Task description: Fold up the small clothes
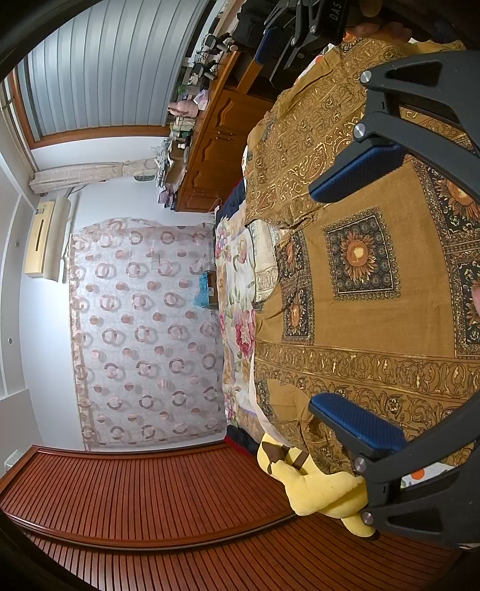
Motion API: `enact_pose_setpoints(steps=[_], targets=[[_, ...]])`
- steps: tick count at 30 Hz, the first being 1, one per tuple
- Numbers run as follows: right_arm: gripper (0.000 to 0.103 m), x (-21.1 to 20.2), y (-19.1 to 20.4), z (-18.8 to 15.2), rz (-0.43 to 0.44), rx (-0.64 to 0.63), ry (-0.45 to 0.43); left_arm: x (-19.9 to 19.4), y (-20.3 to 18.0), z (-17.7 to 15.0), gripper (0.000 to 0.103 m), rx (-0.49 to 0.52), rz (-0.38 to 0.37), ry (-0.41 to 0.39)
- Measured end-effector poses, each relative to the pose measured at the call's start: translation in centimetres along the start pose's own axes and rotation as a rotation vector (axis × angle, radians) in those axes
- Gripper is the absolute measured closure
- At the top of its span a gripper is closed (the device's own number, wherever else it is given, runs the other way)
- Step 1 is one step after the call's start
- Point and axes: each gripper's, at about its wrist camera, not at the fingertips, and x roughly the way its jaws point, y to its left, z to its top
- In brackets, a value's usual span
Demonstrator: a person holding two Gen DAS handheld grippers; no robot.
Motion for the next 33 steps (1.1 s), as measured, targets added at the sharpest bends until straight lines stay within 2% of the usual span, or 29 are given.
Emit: enact_pose_setpoints(steps=[7,14,23,33], targets=[[0.0,-0.2,0.2,0.0,0.002,-0.001,0.003,0.2,0.0,-0.2,0.0,0.001,-0.002,0.008],[0.0,0.8,1.3,-0.2,0.034,-0.021,0.034,1.8,1.6,-1.1,0.0,-0.01,-0.012,0.06],[0.0,4.1,1.2,-0.4,0.084,-0.044,0.099,4.3,6.1,-2.0,0.0,-0.044,-0.003,0.142],[0.0,9.1,2.7,0.3,0.183,-0.103,0.195,6.5,15.0,-2.8,0.0,-0.154,0.067,0.225]])
